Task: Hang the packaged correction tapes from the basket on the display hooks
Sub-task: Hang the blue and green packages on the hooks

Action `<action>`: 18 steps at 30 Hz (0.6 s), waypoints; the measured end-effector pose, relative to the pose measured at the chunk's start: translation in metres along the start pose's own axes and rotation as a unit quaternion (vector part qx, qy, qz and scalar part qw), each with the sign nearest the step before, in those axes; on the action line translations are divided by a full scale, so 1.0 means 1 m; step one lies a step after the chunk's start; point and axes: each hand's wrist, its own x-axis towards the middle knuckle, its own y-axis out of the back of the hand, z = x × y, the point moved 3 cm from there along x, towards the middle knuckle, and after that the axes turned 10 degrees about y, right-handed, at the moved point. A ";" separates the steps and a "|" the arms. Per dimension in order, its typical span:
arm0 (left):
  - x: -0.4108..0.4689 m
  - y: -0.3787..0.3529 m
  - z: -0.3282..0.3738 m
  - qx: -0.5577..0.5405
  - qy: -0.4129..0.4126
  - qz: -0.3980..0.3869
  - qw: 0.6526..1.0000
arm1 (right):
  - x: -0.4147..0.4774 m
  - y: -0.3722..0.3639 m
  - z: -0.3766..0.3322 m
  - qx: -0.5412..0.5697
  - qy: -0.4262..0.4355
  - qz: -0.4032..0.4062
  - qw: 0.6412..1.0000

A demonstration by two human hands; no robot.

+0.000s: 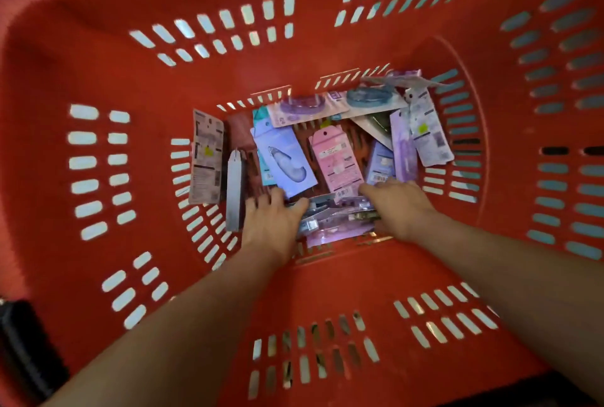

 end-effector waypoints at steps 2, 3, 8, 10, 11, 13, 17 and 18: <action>0.001 -0.002 -0.002 -0.015 -0.010 -0.017 1.000 | -0.004 0.013 0.004 0.036 0.013 0.012 0.999; 0.002 -0.002 -0.005 -0.021 -0.011 -0.025 0.999 | -0.007 0.021 0.007 0.069 0.012 0.023 0.997; 0.001 0.023 -0.015 -0.100 0.005 -0.045 0.994 | -0.022 0.054 0.022 0.212 0.003 0.063 0.975; -0.007 0.043 -0.026 -0.241 0.039 -0.080 0.966 | -0.034 0.067 0.032 0.288 -0.003 0.081 0.954; -0.012 0.054 -0.032 -0.361 0.066 -0.115 0.923 | -0.043 0.074 0.038 0.333 -0.011 0.091 0.938; -0.025 0.076 -0.039 -0.577 0.116 -0.131 0.798 | -0.065 0.085 0.049 0.427 -0.022 0.122 0.896; -0.054 0.107 -0.043 -0.796 0.176 -0.106 0.569 | -0.110 0.100 0.052 0.621 -0.043 0.246 0.743; -0.062 0.111 -0.040 -0.832 0.184 -0.125 0.508 | -0.117 0.100 0.049 0.654 -0.050 0.269 0.705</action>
